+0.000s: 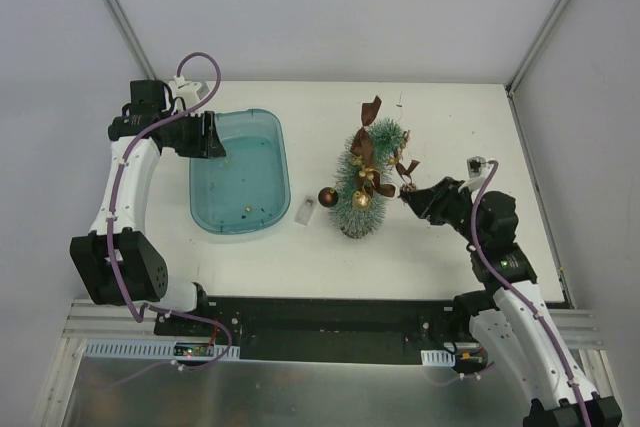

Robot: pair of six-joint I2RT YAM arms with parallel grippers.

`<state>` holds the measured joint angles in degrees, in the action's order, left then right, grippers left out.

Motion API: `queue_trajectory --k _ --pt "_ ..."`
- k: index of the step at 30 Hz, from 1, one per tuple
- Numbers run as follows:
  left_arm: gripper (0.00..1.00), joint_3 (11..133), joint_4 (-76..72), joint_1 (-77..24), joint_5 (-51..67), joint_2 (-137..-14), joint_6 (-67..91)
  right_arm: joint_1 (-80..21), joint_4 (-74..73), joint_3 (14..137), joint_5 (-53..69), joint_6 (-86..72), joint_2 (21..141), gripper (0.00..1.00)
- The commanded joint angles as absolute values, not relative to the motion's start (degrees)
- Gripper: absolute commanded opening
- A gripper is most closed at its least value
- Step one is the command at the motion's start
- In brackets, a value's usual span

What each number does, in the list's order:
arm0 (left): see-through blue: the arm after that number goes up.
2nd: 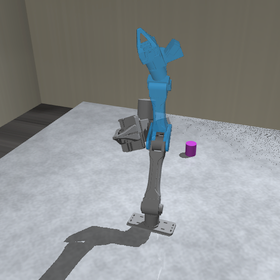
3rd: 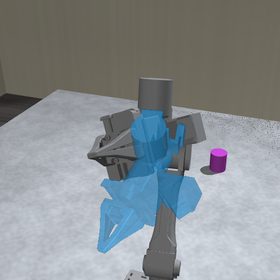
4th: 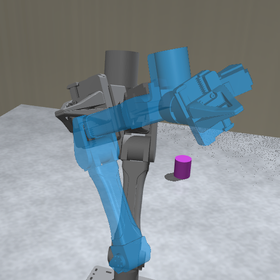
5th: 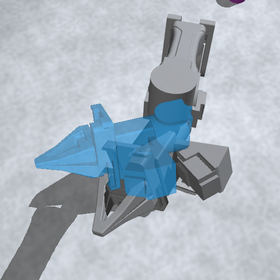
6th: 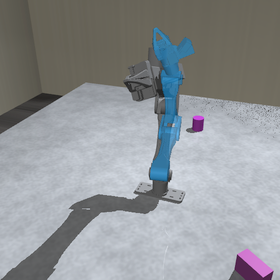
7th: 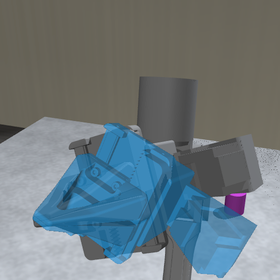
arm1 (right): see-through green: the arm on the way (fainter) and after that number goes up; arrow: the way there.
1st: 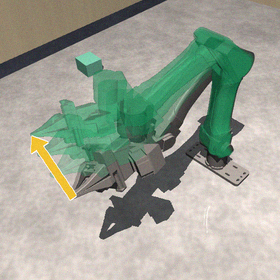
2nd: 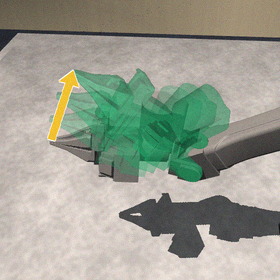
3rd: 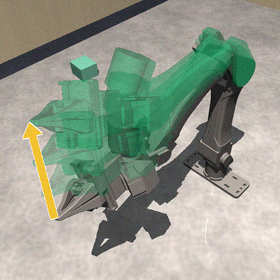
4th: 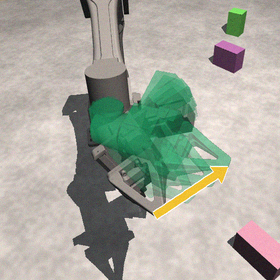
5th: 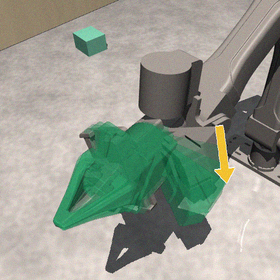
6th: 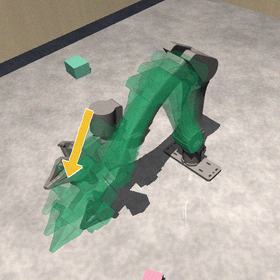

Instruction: Decorate the small christmas tree

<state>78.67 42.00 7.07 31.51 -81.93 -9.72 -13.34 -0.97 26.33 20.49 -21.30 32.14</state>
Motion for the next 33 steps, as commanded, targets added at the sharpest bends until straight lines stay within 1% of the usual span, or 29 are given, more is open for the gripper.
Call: queue_trajectory --k 1,8,23,33 --pt "0.48 78.05 42.36 6.59 32.96 -79.80 -8.88 -12.92 1.41 26.02 20.74 -20.04 32.78 0.11" --pt "0.48 78.05 42.36 6.59 32.96 -79.89 -8.70 -12.92 1.49 25.40 20.74 -19.51 32.78 0.11" --pt "0.47 78.22 42.36 6.33 32.61 -79.98 -8.35 -12.83 12.74 21.71 29.09 -25.40 34.01 0.09" --pt "0.47 78.31 42.36 6.15 32.34 -79.89 -8.35 -12.83 12.13 21.09 29.97 -25.31 32.96 0.08"
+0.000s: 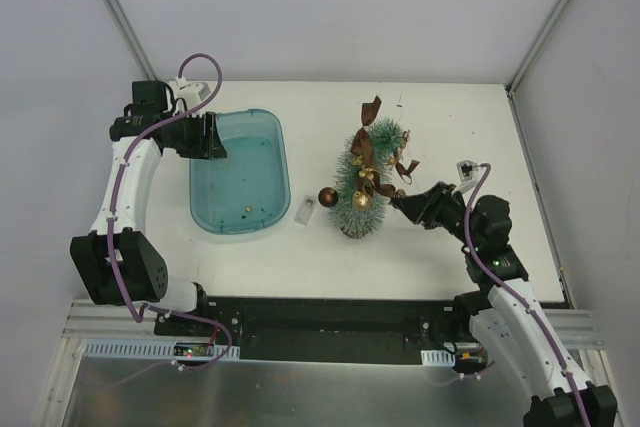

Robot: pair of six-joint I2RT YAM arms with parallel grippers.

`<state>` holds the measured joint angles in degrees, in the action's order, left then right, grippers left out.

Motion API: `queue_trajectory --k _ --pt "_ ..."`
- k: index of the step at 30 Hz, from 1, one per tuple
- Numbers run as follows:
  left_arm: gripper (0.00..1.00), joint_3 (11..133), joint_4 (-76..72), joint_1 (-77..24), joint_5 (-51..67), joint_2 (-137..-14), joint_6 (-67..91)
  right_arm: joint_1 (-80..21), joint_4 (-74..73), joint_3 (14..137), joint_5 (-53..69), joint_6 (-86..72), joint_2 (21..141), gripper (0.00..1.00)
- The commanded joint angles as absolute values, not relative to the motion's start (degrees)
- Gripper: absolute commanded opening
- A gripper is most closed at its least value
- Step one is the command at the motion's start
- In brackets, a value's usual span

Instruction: Decorate the small christmas tree

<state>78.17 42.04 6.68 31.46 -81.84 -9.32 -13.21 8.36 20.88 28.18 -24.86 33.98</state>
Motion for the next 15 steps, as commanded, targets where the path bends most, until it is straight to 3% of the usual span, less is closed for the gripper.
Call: queue_trajectory --k 1,15 --pt "0.47 78.31 42.36 6.15 32.34 -79.89 -8.35 -12.83 12.22 21.18 30.14 -25.31 32.78 0.08" --pt "0.47 78.31 42.36 6.06 32.52 -79.45 -8.35 -13.01 17.75 20.48 32.87 -29.00 34.45 0.08"
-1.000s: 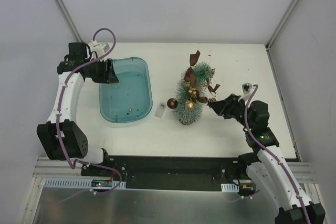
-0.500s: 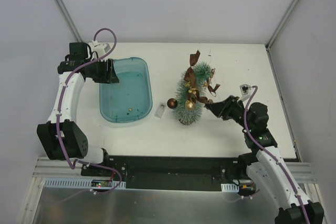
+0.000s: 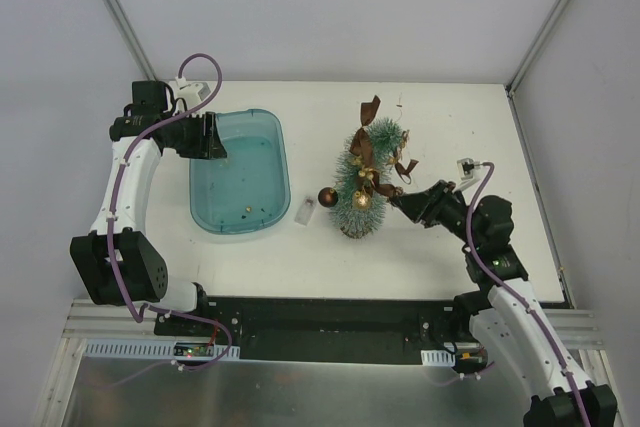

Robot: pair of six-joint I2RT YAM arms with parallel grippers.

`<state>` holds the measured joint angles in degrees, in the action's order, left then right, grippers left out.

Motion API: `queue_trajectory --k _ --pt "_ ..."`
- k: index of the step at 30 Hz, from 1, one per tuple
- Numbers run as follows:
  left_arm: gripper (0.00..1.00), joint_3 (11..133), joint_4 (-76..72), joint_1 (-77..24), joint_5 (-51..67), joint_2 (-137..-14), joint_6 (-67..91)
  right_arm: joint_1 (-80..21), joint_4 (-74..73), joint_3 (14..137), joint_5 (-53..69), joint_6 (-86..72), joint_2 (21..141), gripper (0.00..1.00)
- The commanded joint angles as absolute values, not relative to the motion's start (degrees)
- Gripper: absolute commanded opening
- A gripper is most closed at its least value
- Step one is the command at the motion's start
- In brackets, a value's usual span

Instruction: Decorate the small christmas tree

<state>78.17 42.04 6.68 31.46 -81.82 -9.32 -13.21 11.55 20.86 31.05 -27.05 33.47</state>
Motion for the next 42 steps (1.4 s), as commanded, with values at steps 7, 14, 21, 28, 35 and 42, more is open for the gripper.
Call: queue_trajectory --k 7,14,21,28,35,42 --pt "0.47 78.57 42.36 6.06 32.78 -79.45 -8.26 -15.64 18.28 20.65 31.38 -28.13 36.21 0.08" --pt "0.47 78.31 42.36 4.05 32.78 -79.63 -8.53 -17.31 16.26 20.74 29.27 -26.89 34.81 0.08" --pt "0.47 78.22 42.36 3.34 32.61 -79.63 -8.44 -18.37 16.09 19.86 28.04 -28.13 32.87 0.08" --pt "0.47 77.78 42.36 3.25 32.78 -79.01 -8.52 -19.77 16.43 17.58 25.76 -27.60 31.82 0.10" --pt "0.47 77.87 42.36 3.34 32.70 -78.92 -8.44 -21.18 17.58 17.40 23.38 -26.72 33.40 0.15" --pt "0.47 77.78 42.36 3.25 32.52 -78.84 -8.44 -22.50 20.30 17.93 22.85 -26.81 35.42 0.23"
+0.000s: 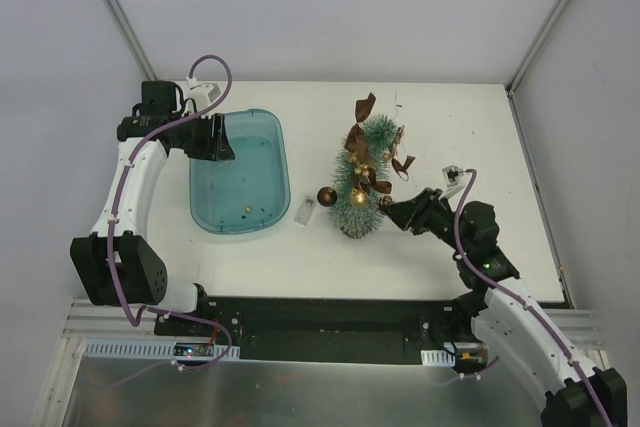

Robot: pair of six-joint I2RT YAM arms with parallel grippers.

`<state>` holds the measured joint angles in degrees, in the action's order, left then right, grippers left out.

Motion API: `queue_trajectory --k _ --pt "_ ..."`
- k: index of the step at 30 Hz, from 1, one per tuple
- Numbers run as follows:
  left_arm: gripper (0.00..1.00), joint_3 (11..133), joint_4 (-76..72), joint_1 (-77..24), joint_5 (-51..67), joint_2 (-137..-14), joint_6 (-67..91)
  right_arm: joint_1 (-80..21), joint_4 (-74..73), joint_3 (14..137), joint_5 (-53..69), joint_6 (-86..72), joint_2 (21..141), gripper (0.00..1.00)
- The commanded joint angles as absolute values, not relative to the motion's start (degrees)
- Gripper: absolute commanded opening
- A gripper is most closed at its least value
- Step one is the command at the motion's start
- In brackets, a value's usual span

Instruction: Decorate the small christmas tree

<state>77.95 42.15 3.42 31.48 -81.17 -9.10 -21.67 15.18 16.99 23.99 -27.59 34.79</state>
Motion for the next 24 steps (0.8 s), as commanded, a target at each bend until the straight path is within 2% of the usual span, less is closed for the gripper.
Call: queue_trajectory --k 1,12,24 --pt "0.47 77.78 42.36 3.34 32.52 -78.92 -8.44 -22.76 20.74 17.93 22.85 -26.89 35.59 0.24" --pt "0.47 77.96 42.36 3.34 32.34 -79.01 -8.53 -23.03 14.86 17.05 19.25 -24.35 29.28 0.48" --pt "0.47 77.96 42.36 3.34 32.08 -78.31 -8.35 -23.12 12.13 16.44 18.90 -23.91 27.42 0.57"
